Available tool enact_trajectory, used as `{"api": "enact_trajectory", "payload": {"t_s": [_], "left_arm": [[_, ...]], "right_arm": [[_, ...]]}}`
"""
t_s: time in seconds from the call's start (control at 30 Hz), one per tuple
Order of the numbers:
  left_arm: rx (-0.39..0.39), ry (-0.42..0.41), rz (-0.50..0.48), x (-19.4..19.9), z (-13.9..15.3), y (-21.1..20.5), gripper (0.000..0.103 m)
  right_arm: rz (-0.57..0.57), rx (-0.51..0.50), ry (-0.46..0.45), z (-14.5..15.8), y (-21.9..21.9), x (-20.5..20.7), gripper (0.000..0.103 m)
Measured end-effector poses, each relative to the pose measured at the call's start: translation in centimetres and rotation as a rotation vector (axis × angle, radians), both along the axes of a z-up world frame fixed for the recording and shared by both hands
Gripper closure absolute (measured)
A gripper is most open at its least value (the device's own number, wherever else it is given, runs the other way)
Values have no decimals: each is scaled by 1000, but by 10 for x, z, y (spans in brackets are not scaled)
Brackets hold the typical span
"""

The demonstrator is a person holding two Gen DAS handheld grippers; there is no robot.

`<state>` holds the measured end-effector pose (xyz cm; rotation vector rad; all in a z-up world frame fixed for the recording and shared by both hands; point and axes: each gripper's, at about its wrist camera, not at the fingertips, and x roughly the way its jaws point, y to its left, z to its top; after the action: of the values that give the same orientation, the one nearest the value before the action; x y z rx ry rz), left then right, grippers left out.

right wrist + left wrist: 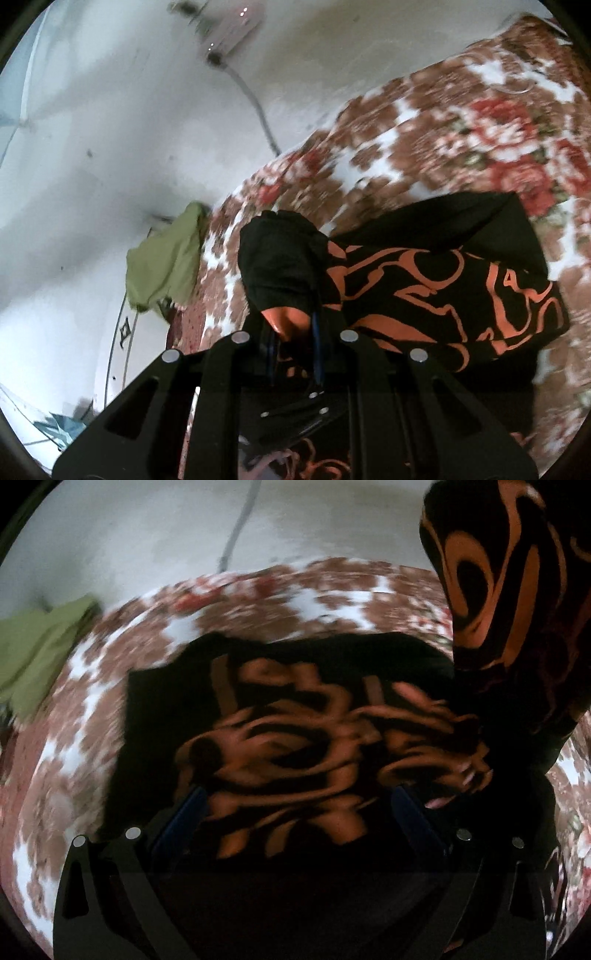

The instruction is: Fold large clothes

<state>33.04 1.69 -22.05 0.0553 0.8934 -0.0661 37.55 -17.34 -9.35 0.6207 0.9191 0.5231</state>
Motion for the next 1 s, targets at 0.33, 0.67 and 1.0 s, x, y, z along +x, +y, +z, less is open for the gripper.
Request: {"api": "enact_trajectory", "payload": {"t_s": [0.33,0.67,1.0], "left_arm": [[-59,33,96,-51,6,117,5],[-78,74,149,-81,-20,174,5],[-109,92,186,-88,-12,196,5]], "right_arm": [[26,-24,27,-55,120,17,87],[95,-193,74,-142,199,3,87],[256,-255,33,-146,221,-31,5]]}}
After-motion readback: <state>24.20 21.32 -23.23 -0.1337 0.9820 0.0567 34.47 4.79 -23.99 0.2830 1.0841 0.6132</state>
